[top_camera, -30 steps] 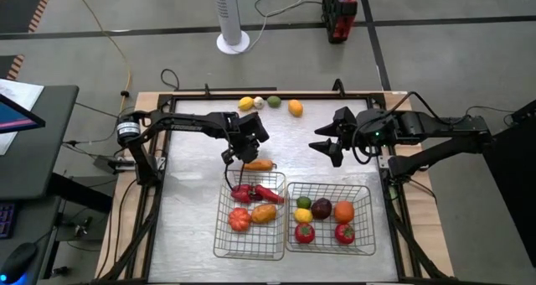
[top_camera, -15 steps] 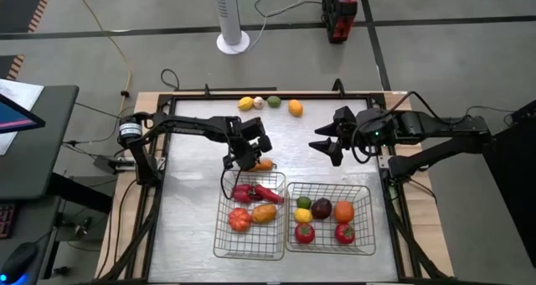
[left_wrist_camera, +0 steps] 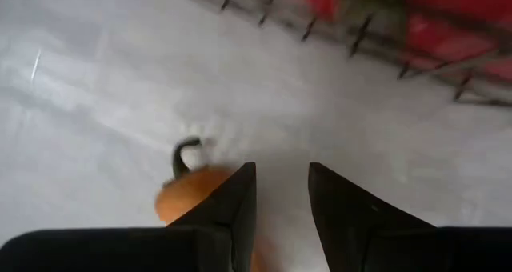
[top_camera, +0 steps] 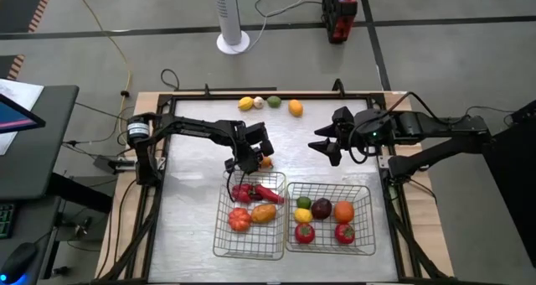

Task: Sort produce into baskets
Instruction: Put the orange chili into the left wire basket

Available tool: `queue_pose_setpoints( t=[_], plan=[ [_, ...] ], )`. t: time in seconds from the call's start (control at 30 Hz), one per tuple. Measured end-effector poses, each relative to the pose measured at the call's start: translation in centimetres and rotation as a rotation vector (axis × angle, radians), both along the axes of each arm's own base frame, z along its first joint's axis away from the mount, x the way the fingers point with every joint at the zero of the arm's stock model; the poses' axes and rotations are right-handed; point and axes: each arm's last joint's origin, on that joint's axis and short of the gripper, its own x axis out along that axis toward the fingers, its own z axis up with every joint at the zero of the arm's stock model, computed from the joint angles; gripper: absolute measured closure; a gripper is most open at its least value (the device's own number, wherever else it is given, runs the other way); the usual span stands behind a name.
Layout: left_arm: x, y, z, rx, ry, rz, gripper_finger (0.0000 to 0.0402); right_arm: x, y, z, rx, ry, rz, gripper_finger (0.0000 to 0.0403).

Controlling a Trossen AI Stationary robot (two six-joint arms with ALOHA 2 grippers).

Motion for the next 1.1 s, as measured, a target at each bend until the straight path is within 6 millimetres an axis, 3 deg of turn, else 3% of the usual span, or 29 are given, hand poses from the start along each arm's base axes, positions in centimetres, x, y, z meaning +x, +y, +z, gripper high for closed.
queue_pose_setpoints(
  t=[0.27,0.4,0.8,1.1],
  plan=[
    [-0.3,2.1,-0.2,0.065,0.044,0.254,0.0299,0.3,0.0,-0.3,-0.002,0.014,0.0,0.0092],
    [-0.9,3.2,0.0,0.009,0.059,0.363,0.0299,0.5,0.0,-0.4,-0.003,0.021,0.004,0.0092],
    [-1.5,2.7,3.9,-0.073,-0.08,0.322,0.0299,0.5,0.0,-0.4,-0.008,0.023,0.011,0.0092],
    [-2.1,6.4,4.1,-0.129,-0.125,0.587,0.0299,0.5,0.1,-0.4,-0.007,0.022,0.012,0.0092]
  ],
)
